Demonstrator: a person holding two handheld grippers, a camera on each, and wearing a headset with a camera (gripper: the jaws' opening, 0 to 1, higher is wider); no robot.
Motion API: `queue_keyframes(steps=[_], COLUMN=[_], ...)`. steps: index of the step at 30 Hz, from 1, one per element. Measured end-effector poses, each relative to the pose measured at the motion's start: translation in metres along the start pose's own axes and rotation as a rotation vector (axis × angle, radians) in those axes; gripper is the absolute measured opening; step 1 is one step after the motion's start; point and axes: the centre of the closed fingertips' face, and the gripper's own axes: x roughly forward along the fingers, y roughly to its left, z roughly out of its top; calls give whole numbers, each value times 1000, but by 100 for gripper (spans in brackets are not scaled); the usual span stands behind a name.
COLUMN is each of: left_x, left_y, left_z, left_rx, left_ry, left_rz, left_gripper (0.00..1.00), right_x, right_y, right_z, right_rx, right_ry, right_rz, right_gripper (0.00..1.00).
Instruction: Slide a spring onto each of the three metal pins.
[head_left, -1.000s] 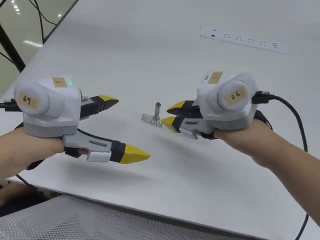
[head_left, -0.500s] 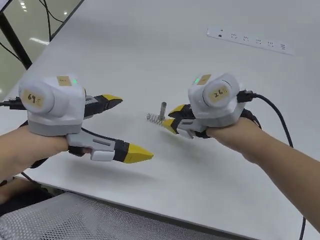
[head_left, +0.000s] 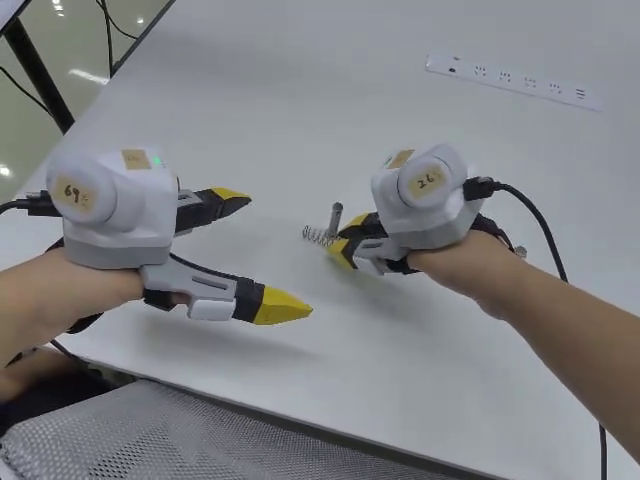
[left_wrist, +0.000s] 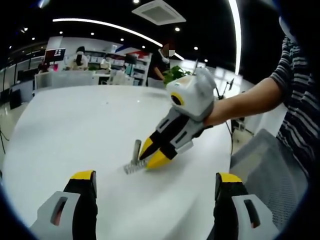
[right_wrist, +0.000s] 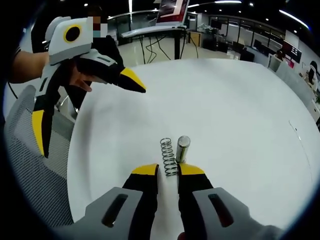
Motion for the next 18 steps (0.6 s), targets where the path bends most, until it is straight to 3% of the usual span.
queue_keyframes(steps=[11, 18], left_x=[0, 0], left_y=[-1, -2], left_z=[-3, -3], left_rx=[-11, -11], left_ry=[4, 7], left_rz=[1, 0], left_gripper=[95, 95], right_x=[6, 3], right_y=[-3, 7], right_z=[-4, -8], right_rx=[-13, -61], right_ry=[24, 38], right_rz=[-2, 27], right_gripper=[9, 7])
